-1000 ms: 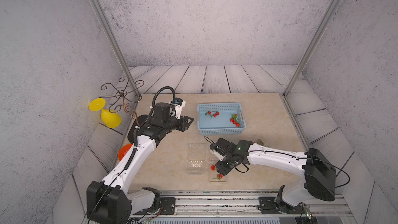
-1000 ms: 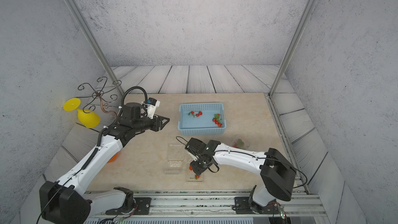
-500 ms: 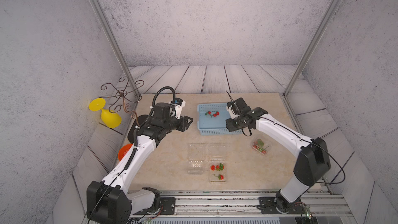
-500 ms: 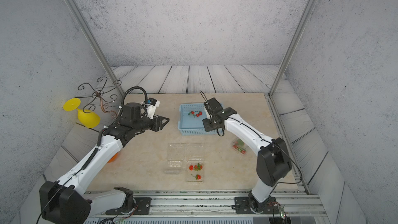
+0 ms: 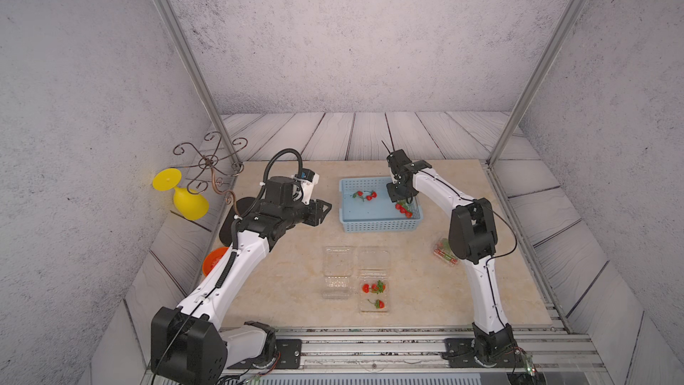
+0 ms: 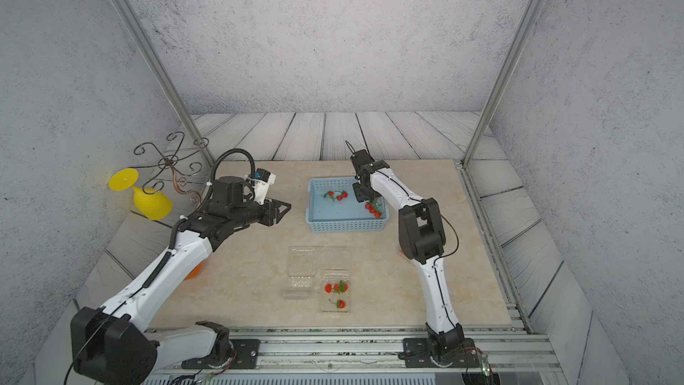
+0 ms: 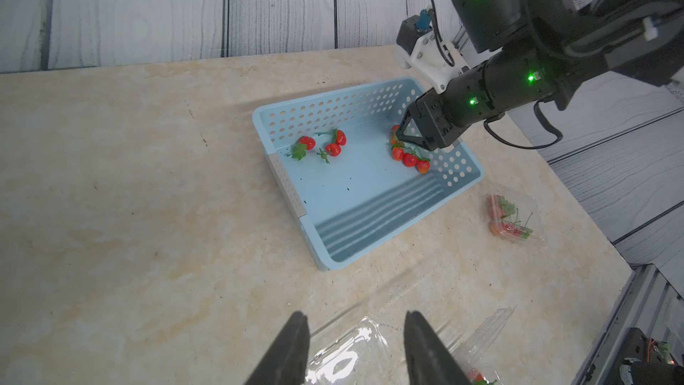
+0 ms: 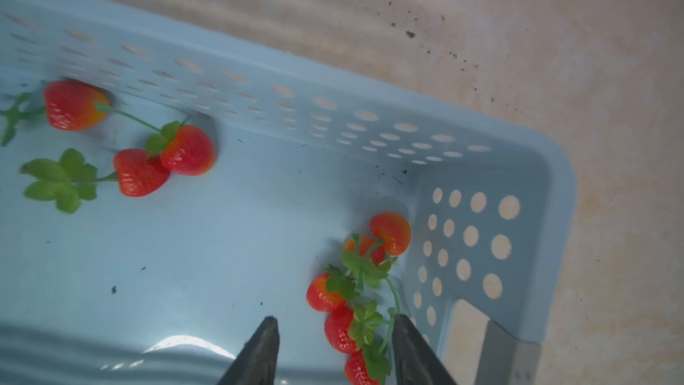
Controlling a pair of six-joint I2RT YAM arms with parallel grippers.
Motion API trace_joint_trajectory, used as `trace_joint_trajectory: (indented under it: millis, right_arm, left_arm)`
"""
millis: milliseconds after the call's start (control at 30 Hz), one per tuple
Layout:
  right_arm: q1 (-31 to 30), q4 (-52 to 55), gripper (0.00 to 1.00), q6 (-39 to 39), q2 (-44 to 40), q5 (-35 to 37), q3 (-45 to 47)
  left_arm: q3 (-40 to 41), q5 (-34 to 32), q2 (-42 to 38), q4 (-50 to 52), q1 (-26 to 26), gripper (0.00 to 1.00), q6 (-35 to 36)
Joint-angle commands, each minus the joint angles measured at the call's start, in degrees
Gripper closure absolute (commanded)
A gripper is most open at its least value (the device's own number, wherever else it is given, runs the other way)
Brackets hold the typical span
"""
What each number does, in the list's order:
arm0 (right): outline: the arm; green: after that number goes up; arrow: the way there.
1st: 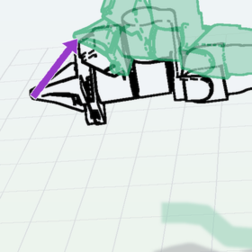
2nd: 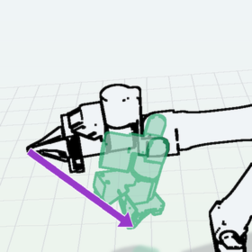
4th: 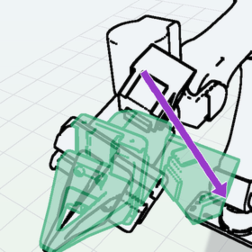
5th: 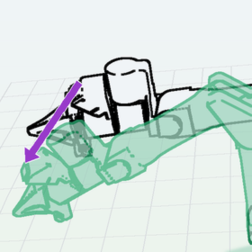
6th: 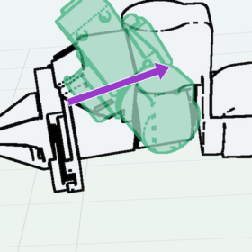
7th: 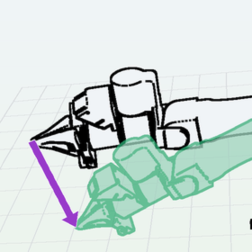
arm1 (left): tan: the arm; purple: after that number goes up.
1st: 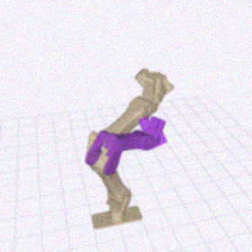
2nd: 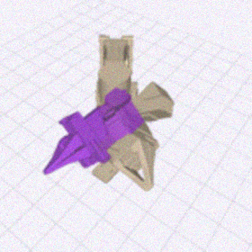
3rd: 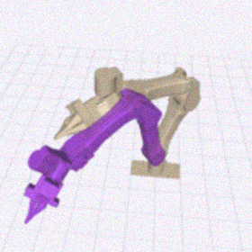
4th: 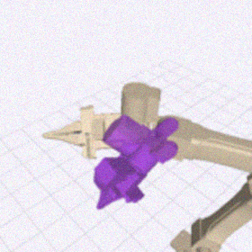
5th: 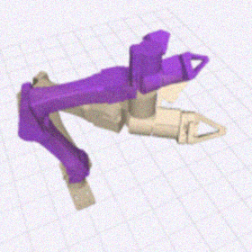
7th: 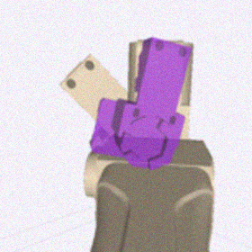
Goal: Pack strawberries into containers
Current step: Pick up the strawberry from the basket.
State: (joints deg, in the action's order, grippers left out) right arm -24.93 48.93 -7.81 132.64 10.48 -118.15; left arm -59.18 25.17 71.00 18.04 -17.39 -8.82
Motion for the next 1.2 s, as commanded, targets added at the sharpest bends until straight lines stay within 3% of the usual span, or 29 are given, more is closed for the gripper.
trace_joint_trajectory:
  millis: [0,700,1167]
  right_arm:
    - [0.0,3.9,0.50,1.1,3.4,2.4,-2.7]
    - [0.8,4.7,0.65,0.3,8.1,4.4,-5.5]
    - [1.0,3.9,0.91,0.3,3.7,4.0,-5.2]
  left_arm:
    - [0.2,0.0,0.6,0.7,0.3,0.54,1.1]
    - [0.1,0.3,0.7,0.7,0.4,0.54,1.1]
    - [0.2,0.5,0.5,0.5,0.4,0.54,0.9]
